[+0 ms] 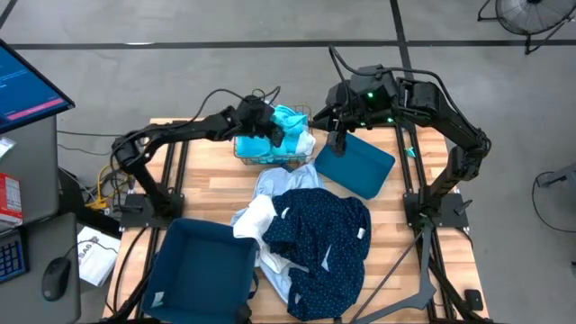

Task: Pick & Place Cloths
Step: Put the light blue shorts into the gold basket

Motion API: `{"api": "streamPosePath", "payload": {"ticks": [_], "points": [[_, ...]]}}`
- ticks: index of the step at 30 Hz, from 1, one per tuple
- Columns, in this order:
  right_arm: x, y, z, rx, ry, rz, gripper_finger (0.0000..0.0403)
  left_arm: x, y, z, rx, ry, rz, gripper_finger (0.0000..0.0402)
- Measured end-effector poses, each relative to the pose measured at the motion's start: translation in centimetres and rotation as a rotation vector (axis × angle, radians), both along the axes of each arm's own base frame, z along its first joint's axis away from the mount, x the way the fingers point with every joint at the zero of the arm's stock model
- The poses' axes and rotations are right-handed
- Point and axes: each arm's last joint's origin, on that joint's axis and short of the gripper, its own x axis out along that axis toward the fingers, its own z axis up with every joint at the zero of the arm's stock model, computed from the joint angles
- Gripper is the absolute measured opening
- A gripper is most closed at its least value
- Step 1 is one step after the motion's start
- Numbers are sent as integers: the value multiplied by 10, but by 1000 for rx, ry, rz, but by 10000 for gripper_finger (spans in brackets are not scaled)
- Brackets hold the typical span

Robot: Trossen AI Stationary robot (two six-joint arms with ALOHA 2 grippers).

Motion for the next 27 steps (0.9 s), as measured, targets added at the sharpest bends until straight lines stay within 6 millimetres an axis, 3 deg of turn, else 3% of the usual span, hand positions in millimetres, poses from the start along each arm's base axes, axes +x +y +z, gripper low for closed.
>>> {"api": "streamPosePath", "payload": {"ticks": [6,9,16,22,27], "points": [[0,0,0,-6,2,4,77,-11,-18,47,116,-75,-66,0],[0,0,0,-7,2,4,77,-10,-15,56,100,-94,-50,0],[0,0,0,-6,2,5,77,16,5,23,-95,-72,-47,0],[0,7,-1,9,15,19,77,26,15,-10,-203,-22,160,0],[0,12,-3,12,31,38,77,28,13,-15,-197,-6,277,0]]}}
